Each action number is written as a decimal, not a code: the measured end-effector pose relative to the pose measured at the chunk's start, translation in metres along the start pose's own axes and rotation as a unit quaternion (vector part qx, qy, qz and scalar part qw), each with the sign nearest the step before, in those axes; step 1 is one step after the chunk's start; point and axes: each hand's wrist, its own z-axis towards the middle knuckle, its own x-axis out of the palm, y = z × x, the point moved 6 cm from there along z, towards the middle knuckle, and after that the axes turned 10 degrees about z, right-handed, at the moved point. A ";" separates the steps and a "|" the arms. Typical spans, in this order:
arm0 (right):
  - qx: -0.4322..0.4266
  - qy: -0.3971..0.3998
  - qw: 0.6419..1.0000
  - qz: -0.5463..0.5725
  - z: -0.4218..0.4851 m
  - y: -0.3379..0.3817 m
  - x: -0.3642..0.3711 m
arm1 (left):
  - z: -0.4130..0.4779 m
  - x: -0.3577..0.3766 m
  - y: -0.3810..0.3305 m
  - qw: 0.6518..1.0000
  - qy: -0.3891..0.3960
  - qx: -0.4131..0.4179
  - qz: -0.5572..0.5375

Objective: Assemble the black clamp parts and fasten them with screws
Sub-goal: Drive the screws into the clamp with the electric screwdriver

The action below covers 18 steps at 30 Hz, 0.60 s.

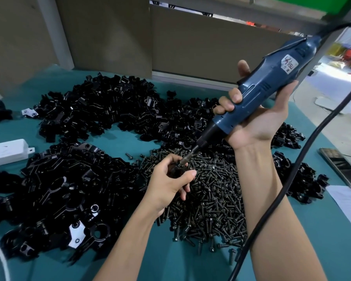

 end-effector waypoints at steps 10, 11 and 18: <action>-0.075 -0.160 0.974 -0.145 -0.007 0.009 -0.006 | 0.001 -0.004 0.002 1.000 0.004 0.001 0.030; -0.079 -0.175 0.971 -0.145 -0.007 0.009 -0.007 | 0.001 -0.005 0.001 0.999 -0.006 0.005 0.040; -0.096 -0.237 0.955 -0.152 -0.008 0.008 -0.016 | 0.003 -0.008 0.004 0.998 -0.005 0.007 0.054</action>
